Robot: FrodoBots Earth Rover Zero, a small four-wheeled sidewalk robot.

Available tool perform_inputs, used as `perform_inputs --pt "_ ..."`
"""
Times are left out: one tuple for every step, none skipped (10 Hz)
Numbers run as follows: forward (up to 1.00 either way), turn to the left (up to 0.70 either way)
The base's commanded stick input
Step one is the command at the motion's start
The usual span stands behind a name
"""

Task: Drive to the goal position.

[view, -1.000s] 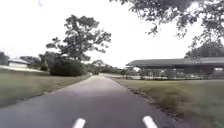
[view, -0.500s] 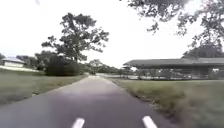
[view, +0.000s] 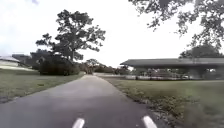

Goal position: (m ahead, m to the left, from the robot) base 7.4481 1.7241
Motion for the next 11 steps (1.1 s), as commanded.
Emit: perform_inputs --pt "0.69 0.03" --pt "0.69 0.03" --pt "0.69 0.03" --pt "0.69 0.03" --pt "0.69 0.03" --pt "0.69 0.32" --pt "0.69 0.34" --pt "0.69 0.34" --pt "0.69 0.13" --pt "0.69 0.07" --pt "0.69 0.03"
